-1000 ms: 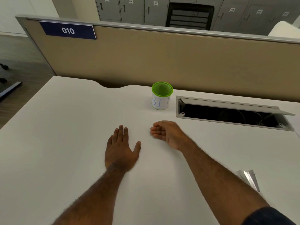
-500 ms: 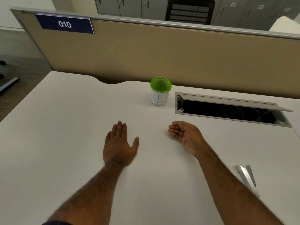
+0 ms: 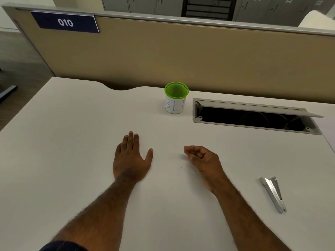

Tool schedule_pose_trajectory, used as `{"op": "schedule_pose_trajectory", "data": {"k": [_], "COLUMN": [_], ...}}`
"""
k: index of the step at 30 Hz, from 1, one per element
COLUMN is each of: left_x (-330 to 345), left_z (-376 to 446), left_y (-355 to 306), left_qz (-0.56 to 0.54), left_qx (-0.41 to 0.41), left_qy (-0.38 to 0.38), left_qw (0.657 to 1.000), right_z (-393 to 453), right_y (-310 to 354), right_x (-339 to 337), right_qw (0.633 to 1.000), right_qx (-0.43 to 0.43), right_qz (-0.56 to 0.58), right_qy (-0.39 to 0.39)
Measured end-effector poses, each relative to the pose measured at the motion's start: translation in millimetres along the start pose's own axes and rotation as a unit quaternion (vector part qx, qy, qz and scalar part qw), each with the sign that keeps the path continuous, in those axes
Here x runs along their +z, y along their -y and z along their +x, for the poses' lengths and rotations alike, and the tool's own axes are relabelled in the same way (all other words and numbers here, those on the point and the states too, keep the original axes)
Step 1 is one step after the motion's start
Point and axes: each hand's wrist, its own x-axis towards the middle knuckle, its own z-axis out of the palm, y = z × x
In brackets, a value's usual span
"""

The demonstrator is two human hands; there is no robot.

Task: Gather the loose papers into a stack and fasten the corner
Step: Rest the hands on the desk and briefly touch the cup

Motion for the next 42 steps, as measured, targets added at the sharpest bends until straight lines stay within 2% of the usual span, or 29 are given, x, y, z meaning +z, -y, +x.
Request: {"op": "schedule_pose_trajectory", "data": {"k": [5,8,11,16,20,22,24,26,28,30,33,36,42], "left_x": [0,1,1,2,1,1,2,2,1,2,3,2,3], "left_z": [0,-1,0,0,1,0,0,0,0,1,1,1,1], "left_y": [0,0,0,0,1,1,0,0,0,1,1,0,0], "left_qz": [0.003,0.001,0.000,0.002,0.009,0.008,0.008,0.007,0.007,0.008,0.009,0.012,0.009], "left_qx": [0.000,-0.001,0.001,0.005,0.005,0.002,0.002,0.002,0.003,0.002,0.002,0.003,0.004], "left_qy": [-0.001,-0.003,-0.001,0.000,0.001,-0.001,-0.002,-0.002,-0.002,-0.003,-0.002,0.000,-0.004], "left_qw": [1.000,1.000,1.000,1.000,1.000,1.000,1.000,1.000,1.000,1.000,1.000,1.000,1.000], "right_z": [-3,-7,-18,-36,-26,-18,-10,-5,-4,-8,-22,-34,-46], "right_y": [0,-7,-17,-29,-29,-24,-21,-20,-23,-28,-37,-44,-47], "right_x": [-4,-3,13,51,61,49,28,10,4,6,12,16,20], "right_qw": [0.986,0.980,0.984,0.993,0.988,0.984,0.990,0.967,0.916,0.871,0.827,0.801,0.798], "right_qx": [-0.034,-0.036,-0.024,-0.028,-0.006,0.022,0.011,-0.044,-0.118,-0.135,-0.172,-0.189,-0.189], "right_qz": [-0.160,-0.186,-0.130,0.017,0.143,0.154,0.005,-0.197,-0.369,-0.471,-0.534,-0.563,-0.570], "right_qy": [-0.008,-0.066,-0.123,-0.111,-0.064,-0.088,-0.141,-0.154,-0.103,-0.020,0.039,0.072,0.051]}}
